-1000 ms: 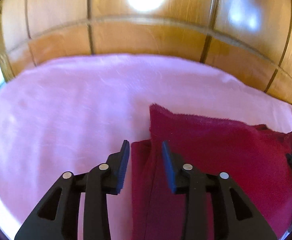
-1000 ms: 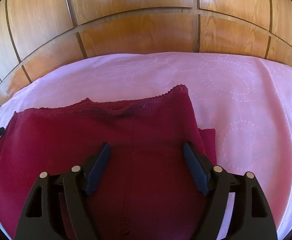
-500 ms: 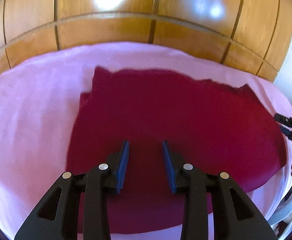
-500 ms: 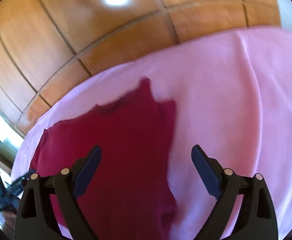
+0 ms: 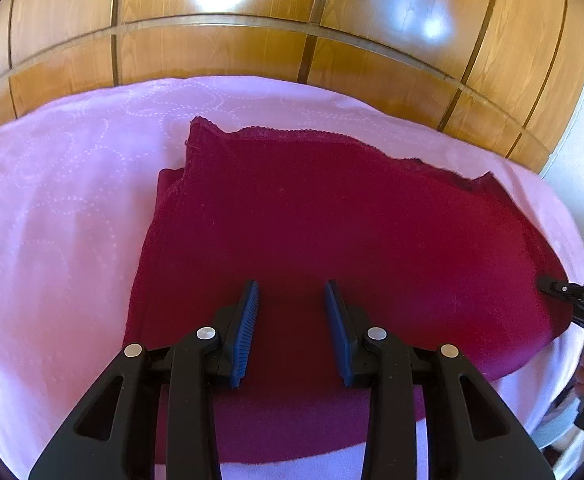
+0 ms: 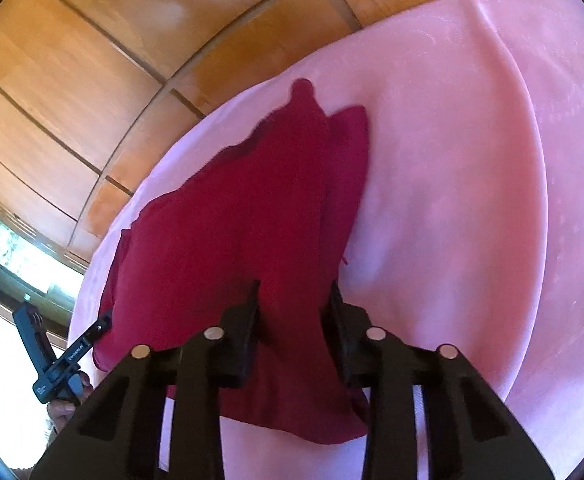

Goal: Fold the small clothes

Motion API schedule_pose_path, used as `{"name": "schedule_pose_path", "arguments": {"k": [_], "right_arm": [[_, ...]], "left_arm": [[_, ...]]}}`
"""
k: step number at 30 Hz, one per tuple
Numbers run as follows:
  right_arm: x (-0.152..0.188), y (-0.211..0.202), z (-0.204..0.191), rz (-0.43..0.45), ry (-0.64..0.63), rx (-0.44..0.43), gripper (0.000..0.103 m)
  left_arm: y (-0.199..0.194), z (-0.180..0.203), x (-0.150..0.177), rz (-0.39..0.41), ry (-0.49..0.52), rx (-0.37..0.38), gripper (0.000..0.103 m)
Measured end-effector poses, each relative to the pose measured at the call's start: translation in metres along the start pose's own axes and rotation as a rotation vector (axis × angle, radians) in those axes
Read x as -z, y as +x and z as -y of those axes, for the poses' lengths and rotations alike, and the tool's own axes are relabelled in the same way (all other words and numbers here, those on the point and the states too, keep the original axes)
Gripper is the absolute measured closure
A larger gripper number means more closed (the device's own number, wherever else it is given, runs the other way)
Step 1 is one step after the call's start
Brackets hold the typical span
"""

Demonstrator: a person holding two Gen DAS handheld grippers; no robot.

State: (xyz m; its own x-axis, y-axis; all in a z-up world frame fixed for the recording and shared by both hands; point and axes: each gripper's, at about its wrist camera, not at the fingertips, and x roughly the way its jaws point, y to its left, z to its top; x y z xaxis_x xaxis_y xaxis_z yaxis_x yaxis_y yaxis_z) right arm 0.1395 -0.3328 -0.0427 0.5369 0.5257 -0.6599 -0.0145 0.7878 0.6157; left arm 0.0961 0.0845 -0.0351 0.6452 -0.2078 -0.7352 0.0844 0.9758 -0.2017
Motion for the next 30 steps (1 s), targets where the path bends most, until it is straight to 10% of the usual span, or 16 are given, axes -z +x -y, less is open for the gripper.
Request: {"name": "schedule_pose_path", "arguments": {"k": [15, 24, 30], "right_arm": [[-0.037, 0.007, -0.199, 0.027, -0.314, -0.269, 0.080], [0.033, 0.128, -0.287, -0.195, -0.488, -0.260, 0.081], [0.065, 0.137, -0.298, -0.182, -0.652, -0.222, 0.070]], "left_arm": [[-0.053, -0.081, -0.011, 0.025, -0.257, 0.295, 0.070], [-0.068, -0.128, -0.011, 0.060, -0.388, 0.389, 0.061], [-0.059, -0.122, -0.017, 0.028, -0.409, 0.470, 0.061]]}}
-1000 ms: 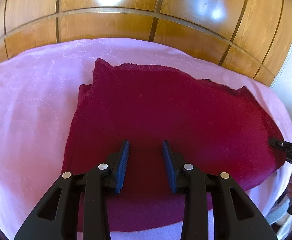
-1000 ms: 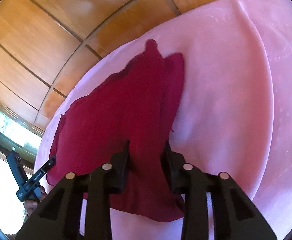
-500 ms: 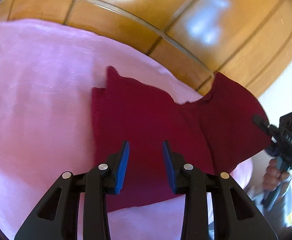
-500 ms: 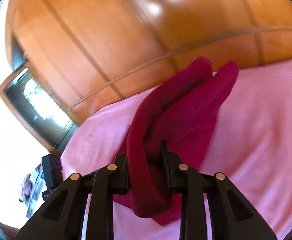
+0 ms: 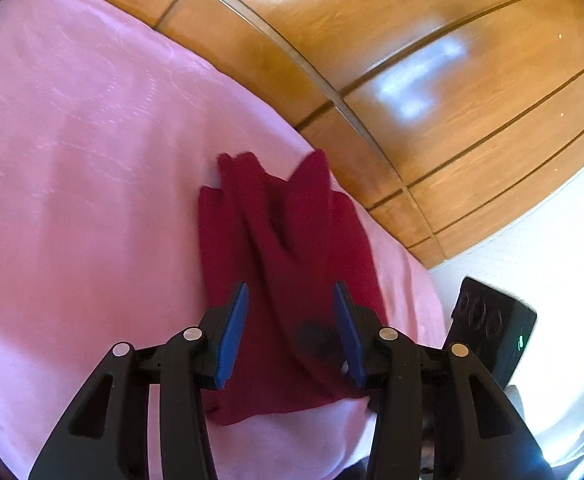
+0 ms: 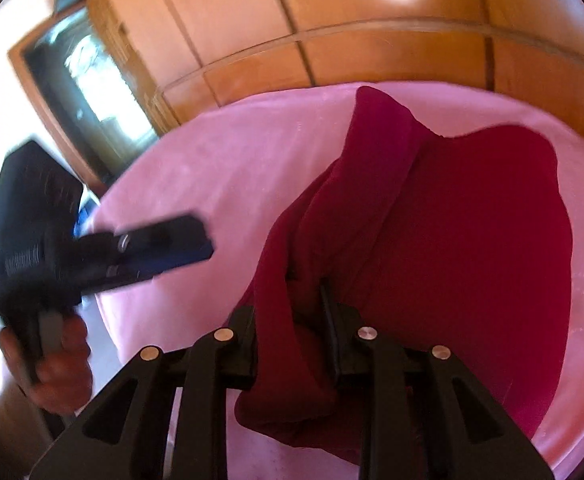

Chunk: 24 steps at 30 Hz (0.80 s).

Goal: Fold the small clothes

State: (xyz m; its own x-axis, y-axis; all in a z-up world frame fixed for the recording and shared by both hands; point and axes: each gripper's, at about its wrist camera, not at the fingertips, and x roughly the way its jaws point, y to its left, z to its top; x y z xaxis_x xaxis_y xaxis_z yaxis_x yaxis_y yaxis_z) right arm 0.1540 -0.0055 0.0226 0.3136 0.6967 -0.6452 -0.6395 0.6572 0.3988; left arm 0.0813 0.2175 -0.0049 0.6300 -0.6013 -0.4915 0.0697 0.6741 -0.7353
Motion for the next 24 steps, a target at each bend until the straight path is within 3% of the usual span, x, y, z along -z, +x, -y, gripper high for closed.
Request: {"name": "schedule_pose_path", "arguments": {"k": [2, 5, 9, 15, 17, 18, 22, 24], "right_arm": [[0.006, -0.011, 0.000, 0.025, -0.007, -0.052, 0.054], [0.017, -0.031, 0.001, 0.050, -0.005, -0.098, 0.041], [0.035, -0.052, 0.000, 0.083, 0.014, -0.091, 0.038], [0.068, -0.079, 0.041, 0.103, 0.135, 0.004, 0.038], [0.077, -0.087, 0.050, 0.102, 0.163, 0.037, 0.037], [0.081, -0.091, 0.053, 0.103, 0.174, 0.041, 0.037], [0.075, -0.094, 0.062, 0.125, 0.191, 0.045, 0.039], [0.071, -0.089, 0.063, 0.117, 0.186, 0.029, 0.047]], "left_arm": [[0.009, 0.005, -0.003, -0.024, -0.003, 0.037, 0.061], [0.023, 0.011, -0.007, -0.042, -0.010, 0.046, 0.043], [0.038, 0.010, -0.014, -0.081, -0.032, 0.029, 0.042], [0.060, 0.021, -0.022, -0.158, -0.005, -0.025, 0.042], [0.066, 0.027, -0.022, -0.169, 0.028, -0.082, 0.062], [0.068, 0.031, -0.021, -0.176, 0.061, -0.114, 0.083], [0.060, 0.043, -0.015, -0.137, 0.154, -0.178, 0.091], [0.047, 0.043, -0.015, -0.108, 0.165, -0.187, 0.092]]}}
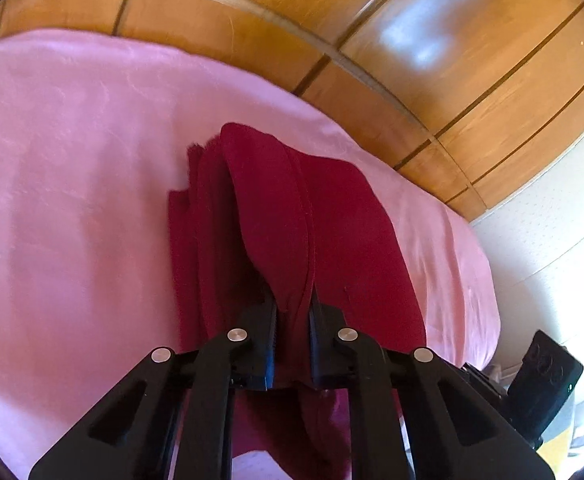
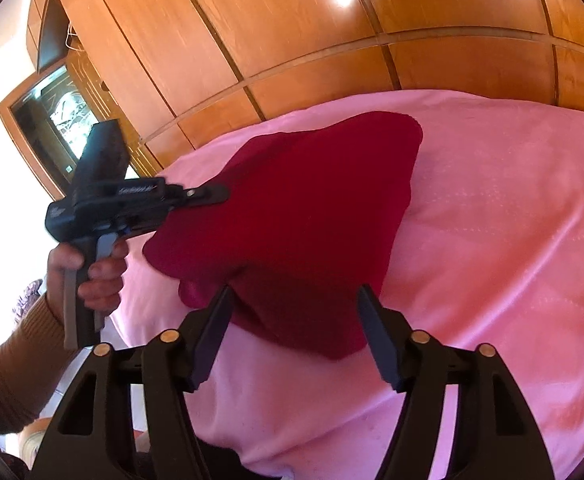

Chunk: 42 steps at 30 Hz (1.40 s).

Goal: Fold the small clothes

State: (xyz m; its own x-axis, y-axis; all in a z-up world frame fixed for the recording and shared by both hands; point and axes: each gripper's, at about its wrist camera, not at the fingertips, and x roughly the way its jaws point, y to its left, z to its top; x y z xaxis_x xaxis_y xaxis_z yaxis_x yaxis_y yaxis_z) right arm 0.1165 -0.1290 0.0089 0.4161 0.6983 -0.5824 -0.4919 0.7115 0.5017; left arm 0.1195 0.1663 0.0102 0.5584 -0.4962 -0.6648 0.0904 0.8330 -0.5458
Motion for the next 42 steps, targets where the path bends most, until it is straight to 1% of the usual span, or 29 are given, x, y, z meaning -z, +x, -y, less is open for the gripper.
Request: {"name": "schedule_pose_path", "arguments": {"k": [3, 4, 6, 7, 8, 9, 11, 12, 13, 14, 15, 16, 17, 19, 21, 23, 24, 25, 27, 29, 33, 35, 37, 39, 42], "right_arm": [[0.000, 0.007, -0.015, -0.010, -0.055, -0.025, 0.048], [0.003, 0.009, -0.018, -0.014, -0.069, -0.021, 0.048], [0.010, 0.026, -0.019, -0.069, -0.076, 0.017, 0.048], [0.014, 0.035, -0.017, -0.095, -0.067, 0.028, 0.048], [0.015, 0.041, -0.018, -0.101, -0.064, 0.024, 0.047], [0.018, 0.044, -0.020, -0.103, -0.076, 0.026, 0.047], [0.019, 0.047, -0.024, -0.101, -0.107, 0.052, 0.047], [0.018, 0.048, -0.023, -0.102, -0.104, 0.051, 0.047], [0.016, 0.047, -0.022, -0.105, -0.095, 0.041, 0.046], [0.016, 0.047, -0.022, -0.109, -0.096, 0.035, 0.046], [0.014, 0.047, -0.019, -0.112, -0.098, 0.030, 0.046], [0.010, 0.048, -0.020, -0.115, -0.095, 0.023, 0.046], [0.006, 0.045, -0.017, -0.118, -0.084, 0.010, 0.046], [0.001, 0.034, -0.012, -0.109, -0.051, -0.015, 0.046], [-0.008, 0.027, -0.010, -0.086, -0.029, -0.013, 0.045], [-0.023, 0.023, -0.009, -0.055, -0.017, 0.004, 0.045], [-0.032, 0.025, -0.008, -0.043, -0.007, 0.008, 0.045], [-0.039, 0.027, -0.007, -0.033, 0.000, 0.013, 0.045], [-0.056, 0.037, -0.009, -0.017, -0.010, 0.047, 0.043], [-0.066, 0.048, -0.009, -0.012, -0.025, 0.071, 0.042], [-0.098, 0.073, -0.013, -0.008, -0.058, 0.091, 0.042], [-0.114, 0.087, -0.009, -0.023, -0.060, 0.100, 0.042], [-0.123, 0.106, -0.003, -0.051, -0.059, 0.144, 0.042], [-0.125, 0.120, 0.005, -0.075, -0.055, 0.175, 0.041], [-0.120, 0.146, 0.012, -0.134, -0.058, 0.221, 0.040]], "left_arm": [[-0.020, -0.007, 0.005, 0.034, -0.004, -0.002, 0.092], [-0.022, -0.009, 0.008, 0.033, 0.010, -0.028, 0.092], [-0.006, -0.015, 0.014, -0.005, 0.021, -0.088, 0.092], [0.004, -0.020, 0.019, -0.033, 0.022, -0.129, 0.092], [0.014, -0.026, 0.025, -0.047, 0.025, -0.167, 0.091], [0.017, -0.028, 0.028, -0.038, 0.026, -0.180, 0.089], [0.017, -0.031, 0.029, -0.010, -0.009, -0.167, 0.087], [0.016, -0.031, 0.027, -0.003, -0.029, -0.161, 0.086], [0.015, -0.029, 0.026, 0.004, -0.026, -0.168, 0.086], [0.014, -0.024, 0.026, 0.012, -0.011, -0.182, 0.086], [0.012, -0.019, 0.026, 0.022, 0.014, -0.205, 0.081], [0.008, -0.015, 0.027, 0.035, 0.038, -0.236, 0.074], [0.005, -0.009, 0.028, 0.054, 0.073, -0.276, 0.072], [0.003, -0.002, 0.031, 0.069, 0.117, -0.310, 0.071], [0.002, -0.003, 0.031, 0.070, 0.128, -0.322, 0.071], [0.001, -0.005, 0.032, 0.075, 0.116, -0.314, 0.071], [0.002, -0.006, 0.030, 0.079, 0.110, -0.312, 0.068], [0.001, -0.007, 0.030, 0.089, 0.107, -0.315, 0.061], [0.000, -0.007, 0.029, 0.111, 0.115, -0.333, 0.053], [0.001, -0.007, 0.029, 0.109, 0.124, -0.337, 0.053], [0.002, -0.003, 0.031, 0.112, 0.163, -0.359, 0.053], [0.005, -0.001, 0.032, 0.113, 0.180, -0.367, 0.053], [0.008, 0.001, 0.035, 0.109, 0.197, -0.377, 0.053], [0.011, 0.001, 0.037, 0.109, 0.211, -0.380, 0.053], [0.013, 0.000, 0.039, 0.108, 0.203, -0.367, 0.053]]}}
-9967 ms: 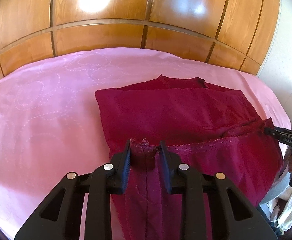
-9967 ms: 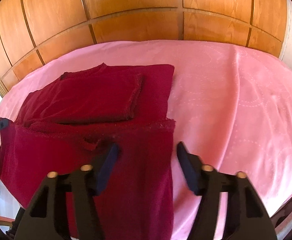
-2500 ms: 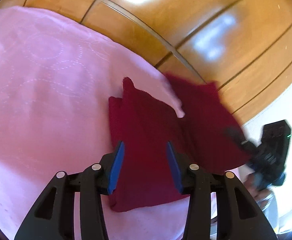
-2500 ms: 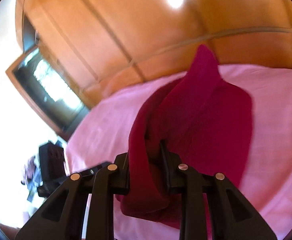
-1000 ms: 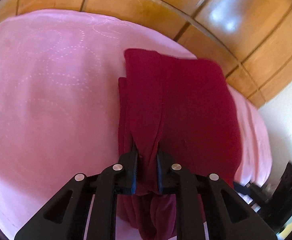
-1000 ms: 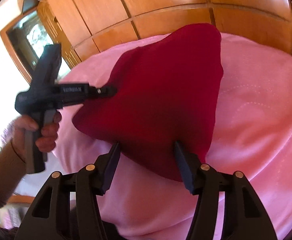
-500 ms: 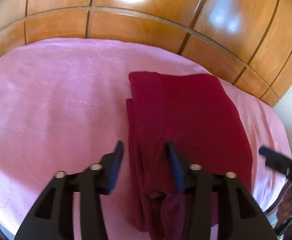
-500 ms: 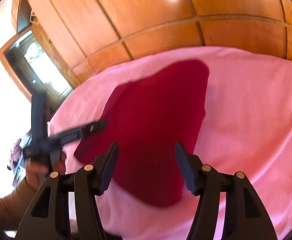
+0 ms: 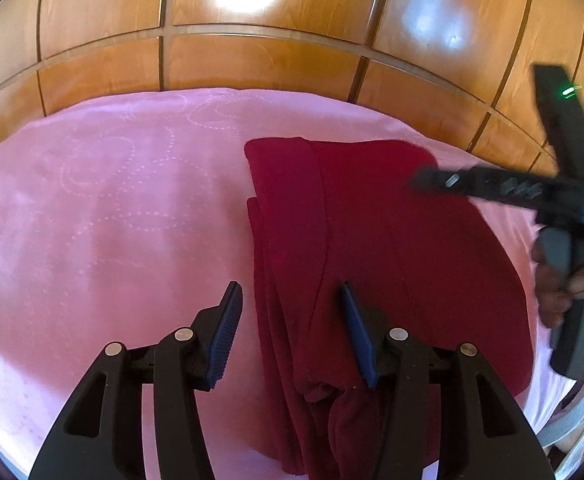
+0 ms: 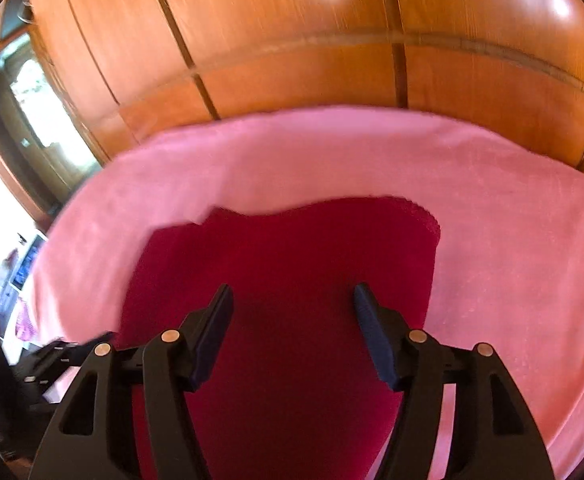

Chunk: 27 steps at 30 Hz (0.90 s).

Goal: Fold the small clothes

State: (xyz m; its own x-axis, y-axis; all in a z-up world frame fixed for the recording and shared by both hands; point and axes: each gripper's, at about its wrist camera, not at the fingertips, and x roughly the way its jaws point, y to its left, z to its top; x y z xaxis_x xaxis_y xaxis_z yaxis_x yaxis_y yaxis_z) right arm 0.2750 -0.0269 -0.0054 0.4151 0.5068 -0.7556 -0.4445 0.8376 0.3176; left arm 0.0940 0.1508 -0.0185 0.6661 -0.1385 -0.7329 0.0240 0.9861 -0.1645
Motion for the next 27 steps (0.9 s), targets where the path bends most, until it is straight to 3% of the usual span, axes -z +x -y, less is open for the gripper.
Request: {"name": "schedule_pose_path", "arguments": {"k": [7, 11, 14, 15, 16, 19, 23, 24, 27], "right_arm": [[0.009, 0.005, 0.003, 0.013, -0.008, 0.001, 0.033], [0.010, -0.019, 0.013, 0.078, 0.060, -0.088, 0.015], [0.019, -0.040, 0.023, 0.123, 0.118, -0.137, 0.009], [0.024, -0.044, 0.029, 0.126, 0.142, -0.154, 0.009], [0.028, -0.046, 0.035, 0.123, 0.164, -0.164, 0.009], [0.049, -0.048, 0.057, 0.101, 0.246, -0.203, 0.009], [0.073, -0.040, 0.080, 0.058, 0.355, -0.371, 0.010], [0.076, -0.039, 0.082, 0.049, 0.366, -0.394, 0.014], [0.081, -0.031, 0.083, 0.028, 0.374, -0.441, 0.030]], "left_arm": [[0.002, -0.002, 0.002, -0.003, -0.010, 0.015, 0.053], [0.002, -0.006, 0.002, -0.010, -0.032, 0.027, 0.053], [0.002, -0.011, 0.005, -0.008, -0.064, 0.048, 0.050], [0.002, -0.014, 0.006, -0.004, -0.078, 0.051, 0.045], [0.003, -0.017, 0.006, -0.001, -0.094, 0.055, 0.040], [0.005, -0.025, 0.007, -0.009, -0.133, 0.094, 0.038], [0.011, -0.035, 0.007, -0.043, -0.170, 0.197, 0.037], [0.015, -0.040, 0.007, -0.066, -0.206, 0.238, 0.030], [0.023, -0.055, 0.010, -0.084, -0.294, 0.317, 0.028]]}}
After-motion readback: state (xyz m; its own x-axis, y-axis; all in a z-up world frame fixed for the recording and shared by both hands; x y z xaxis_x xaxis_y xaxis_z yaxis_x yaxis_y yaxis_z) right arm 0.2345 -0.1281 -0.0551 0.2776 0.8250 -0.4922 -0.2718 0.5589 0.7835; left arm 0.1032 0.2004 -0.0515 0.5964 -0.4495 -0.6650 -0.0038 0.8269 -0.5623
